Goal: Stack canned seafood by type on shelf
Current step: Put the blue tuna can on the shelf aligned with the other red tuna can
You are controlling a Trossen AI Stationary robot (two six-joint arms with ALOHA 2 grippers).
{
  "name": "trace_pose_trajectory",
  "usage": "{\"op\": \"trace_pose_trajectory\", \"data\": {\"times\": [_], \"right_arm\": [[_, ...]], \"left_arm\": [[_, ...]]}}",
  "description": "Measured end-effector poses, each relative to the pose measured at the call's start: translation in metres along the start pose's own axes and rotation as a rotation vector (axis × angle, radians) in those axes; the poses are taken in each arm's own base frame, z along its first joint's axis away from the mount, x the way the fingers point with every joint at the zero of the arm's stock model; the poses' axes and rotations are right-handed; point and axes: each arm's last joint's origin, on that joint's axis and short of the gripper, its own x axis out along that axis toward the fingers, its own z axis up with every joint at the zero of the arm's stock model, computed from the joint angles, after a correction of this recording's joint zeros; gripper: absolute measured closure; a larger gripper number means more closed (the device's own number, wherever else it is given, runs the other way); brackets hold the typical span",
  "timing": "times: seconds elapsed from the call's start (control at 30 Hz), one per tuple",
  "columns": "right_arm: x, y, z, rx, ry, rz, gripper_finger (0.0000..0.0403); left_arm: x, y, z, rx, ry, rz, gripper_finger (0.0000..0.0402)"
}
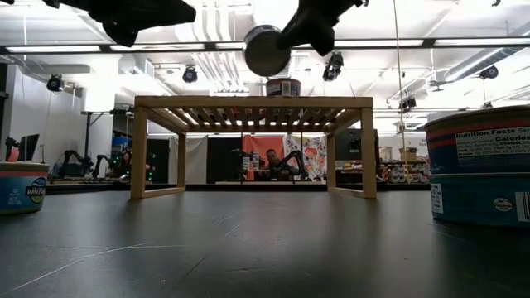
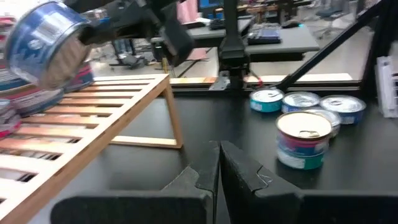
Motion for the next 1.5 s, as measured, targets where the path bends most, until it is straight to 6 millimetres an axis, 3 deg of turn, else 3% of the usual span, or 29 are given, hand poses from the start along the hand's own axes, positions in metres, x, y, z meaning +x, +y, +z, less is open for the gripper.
{"op": "trace_pose_trajectory", "data": {"times": [0.17,0.4,0.67,1.5], "right_arm": [[0.008,0.0,0.0,0.045,-0.051,0.033,0.0277],[0.025,0.017,0.001,-0.019,-0.033,0.034,0.0277],[0.042,0.029,0.0,-0.126,0.076,-0.095,0.0277],[0.043,0.035,-0.004,-0.102,0.083,-0.058,0.0268]], "left_arm": [[-0.001,0.002,-0.005,0.011,0.006,0.044,0.0401],[-0.001,0.003,-0.006,0.005,0.007,0.044,0.0401],[-0.001,0.002,-0.007,0.008,0.009,0.042,0.0401],[-0.001,0.003,-0.009,0.017,0.013,0.042,0.0401]]}}
